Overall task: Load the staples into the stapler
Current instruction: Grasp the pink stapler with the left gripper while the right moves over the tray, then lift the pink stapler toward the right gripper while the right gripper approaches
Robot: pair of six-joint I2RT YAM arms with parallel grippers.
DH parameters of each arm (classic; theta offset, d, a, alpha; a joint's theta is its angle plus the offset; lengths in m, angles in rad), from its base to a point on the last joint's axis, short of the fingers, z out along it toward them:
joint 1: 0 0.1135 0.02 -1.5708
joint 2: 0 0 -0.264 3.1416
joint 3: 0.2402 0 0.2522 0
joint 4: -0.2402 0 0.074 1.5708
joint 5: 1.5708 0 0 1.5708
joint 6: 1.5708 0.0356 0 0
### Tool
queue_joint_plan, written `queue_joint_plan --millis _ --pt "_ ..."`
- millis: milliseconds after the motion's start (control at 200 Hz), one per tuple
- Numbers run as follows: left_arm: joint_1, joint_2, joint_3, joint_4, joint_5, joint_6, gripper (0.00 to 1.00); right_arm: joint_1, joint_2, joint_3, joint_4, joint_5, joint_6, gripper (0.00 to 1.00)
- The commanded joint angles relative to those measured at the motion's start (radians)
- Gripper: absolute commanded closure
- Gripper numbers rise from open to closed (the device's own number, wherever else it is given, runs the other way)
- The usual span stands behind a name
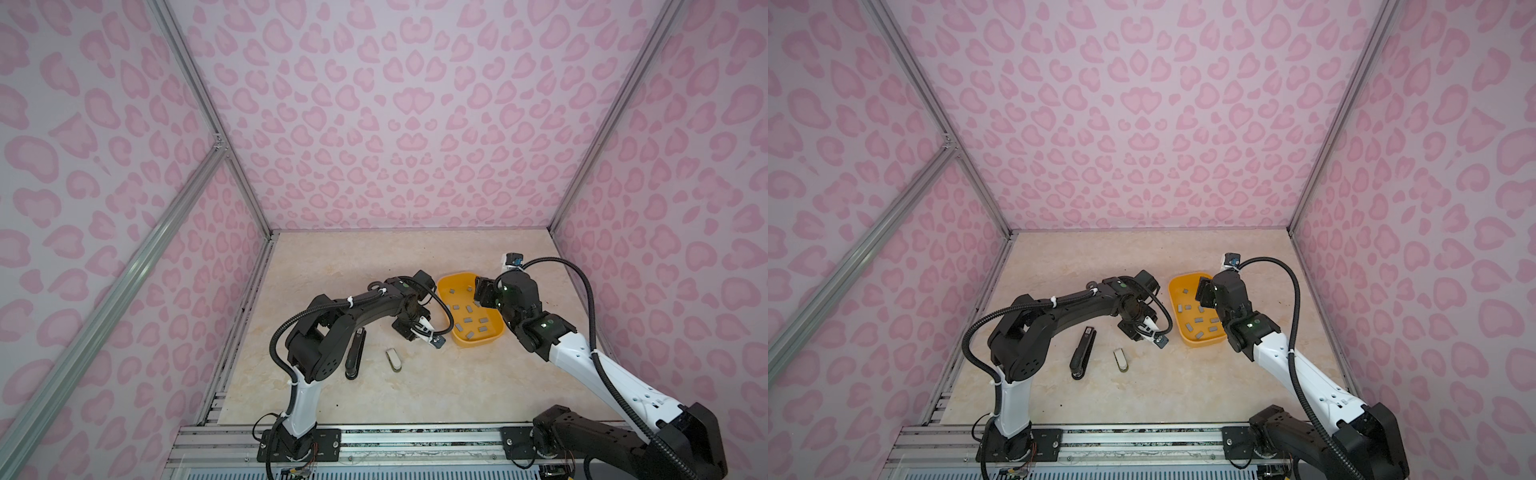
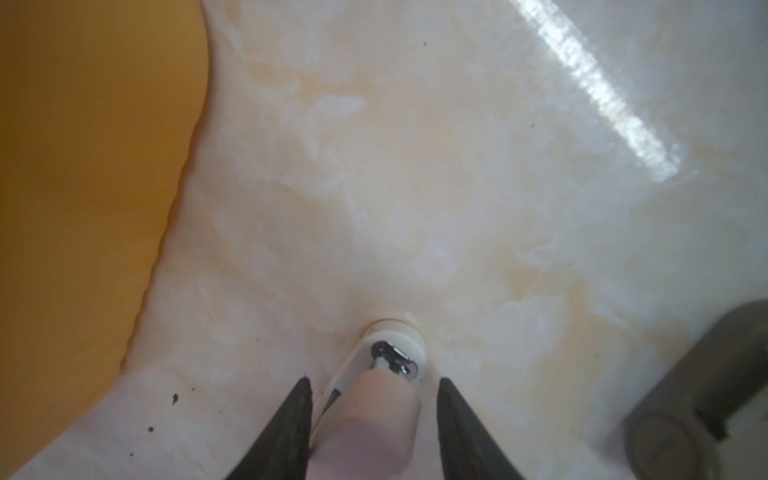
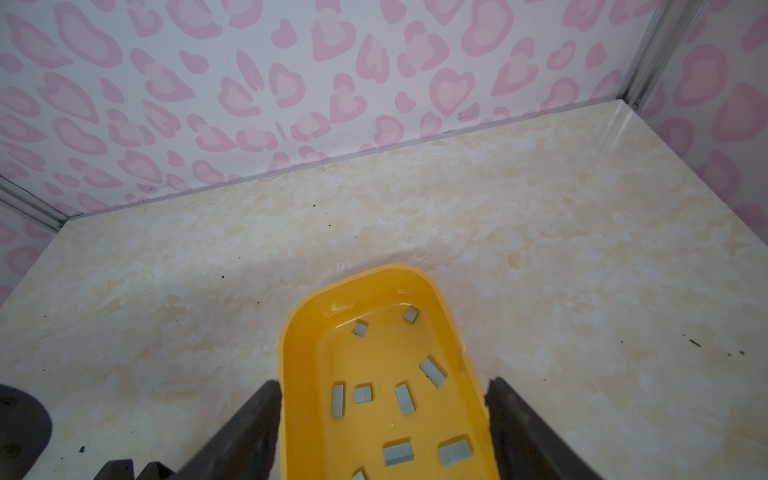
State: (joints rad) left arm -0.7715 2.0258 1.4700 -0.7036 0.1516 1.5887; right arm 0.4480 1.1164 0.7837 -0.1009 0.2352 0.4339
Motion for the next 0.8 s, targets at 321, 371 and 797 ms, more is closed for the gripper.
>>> queue_joint_plan --millis 321,371,797 --pt "0.002 0.031 0.024 -0.045 -0.041 0.02 0.7 -0.009 -0.012 0.002 -0.009 -0.013 0.014 0.22" --pt "0.003 0.029 0.024 -0.046 -0.044 0.019 0.72 -0.011 -0.013 0.001 -0.009 -0.013 0.015 0.22" --pt "0.018 -0.07 0.036 -0.005 0.011 -0.091 0.96 -0.019 -0.032 -0.012 0.0 -0.024 0.023 0.22"
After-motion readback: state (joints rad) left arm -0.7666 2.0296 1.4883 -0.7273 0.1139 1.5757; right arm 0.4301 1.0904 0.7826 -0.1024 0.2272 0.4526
